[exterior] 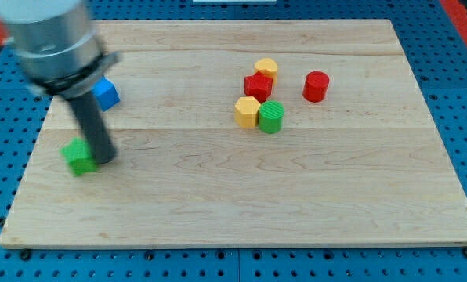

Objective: Move the green star to the bottom left of the board

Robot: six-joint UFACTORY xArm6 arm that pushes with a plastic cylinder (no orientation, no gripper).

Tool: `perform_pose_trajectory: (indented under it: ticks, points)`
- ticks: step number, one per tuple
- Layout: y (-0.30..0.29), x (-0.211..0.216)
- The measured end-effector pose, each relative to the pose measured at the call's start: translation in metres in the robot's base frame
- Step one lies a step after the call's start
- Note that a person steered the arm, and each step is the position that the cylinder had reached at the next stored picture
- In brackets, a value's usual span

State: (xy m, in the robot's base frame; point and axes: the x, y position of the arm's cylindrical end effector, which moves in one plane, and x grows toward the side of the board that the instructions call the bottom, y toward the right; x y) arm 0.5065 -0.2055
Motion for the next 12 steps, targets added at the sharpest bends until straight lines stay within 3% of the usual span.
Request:
perform_pose_trajectory:
  ticks: [1, 2, 3, 6, 8, 9, 10, 12]
  points:
    - [-0.010, 0.000]
    - [-0.053, -0.045]
    - [-0.074, -0.044]
    - [-0.099, -0.022]
    - [-0.040, 0.032]
    - [-0.097, 0.055]
    - [-0.077, 0.110]
    - [0.015, 0.063]
